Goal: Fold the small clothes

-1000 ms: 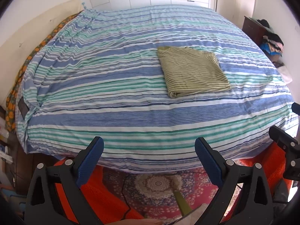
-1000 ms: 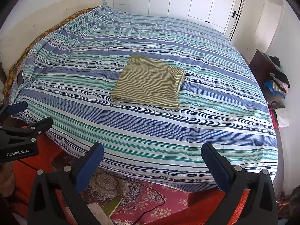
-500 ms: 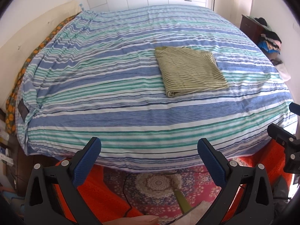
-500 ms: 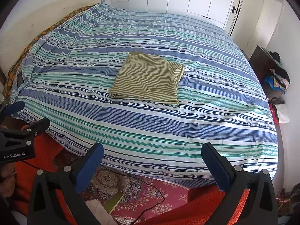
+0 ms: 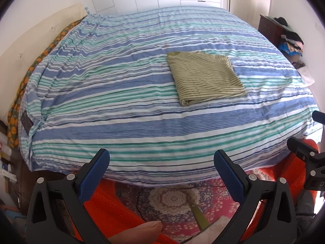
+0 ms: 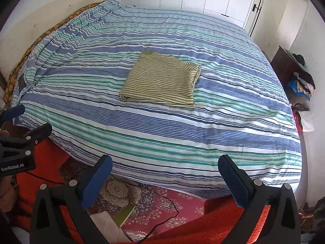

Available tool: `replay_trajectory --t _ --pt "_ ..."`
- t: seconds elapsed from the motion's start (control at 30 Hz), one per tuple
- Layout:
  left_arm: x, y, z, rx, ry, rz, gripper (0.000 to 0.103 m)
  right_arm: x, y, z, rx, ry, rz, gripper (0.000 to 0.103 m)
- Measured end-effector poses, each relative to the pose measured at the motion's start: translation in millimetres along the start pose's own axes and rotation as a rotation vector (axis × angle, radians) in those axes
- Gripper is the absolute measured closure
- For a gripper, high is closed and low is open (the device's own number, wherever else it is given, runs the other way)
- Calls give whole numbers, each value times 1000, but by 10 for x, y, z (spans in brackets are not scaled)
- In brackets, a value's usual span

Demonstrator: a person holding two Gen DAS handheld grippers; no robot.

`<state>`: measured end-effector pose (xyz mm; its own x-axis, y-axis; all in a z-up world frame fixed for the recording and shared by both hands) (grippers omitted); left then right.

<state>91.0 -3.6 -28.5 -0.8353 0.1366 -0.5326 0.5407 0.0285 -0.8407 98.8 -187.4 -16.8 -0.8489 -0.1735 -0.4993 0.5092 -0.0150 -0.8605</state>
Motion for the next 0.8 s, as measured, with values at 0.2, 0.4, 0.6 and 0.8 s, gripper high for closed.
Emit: replay_trajectory --t 0.2,0.4,0.6,0.8 --pt "12 5 -10 -5 0 -5 1 -20 -22 -26 11 -19 7 0" --pt "10 -12 -37 -4 -9 -4 1 -33 -36 -64 23 -28 2 0" --pt "-20 -33 -41 -1 -11 2 1 -73 -94 -90 17 -33 14 1" --pt "-14 -17 -36 -6 -6 -3 1 -63 -38 -66 9 -23 1 1"
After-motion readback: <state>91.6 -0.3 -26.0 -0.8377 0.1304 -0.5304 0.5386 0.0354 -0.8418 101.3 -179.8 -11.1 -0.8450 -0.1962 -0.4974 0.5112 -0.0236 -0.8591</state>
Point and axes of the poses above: each gripper's, at about its wrist camera, not at the fingertips, and y roughly the way its jaws point, z to its right, x to its underside, the point moved 6 cm from there along y, roughly the way its jaws point, and after that the axes turned 2 degrees about x, right-handed, at the moved point
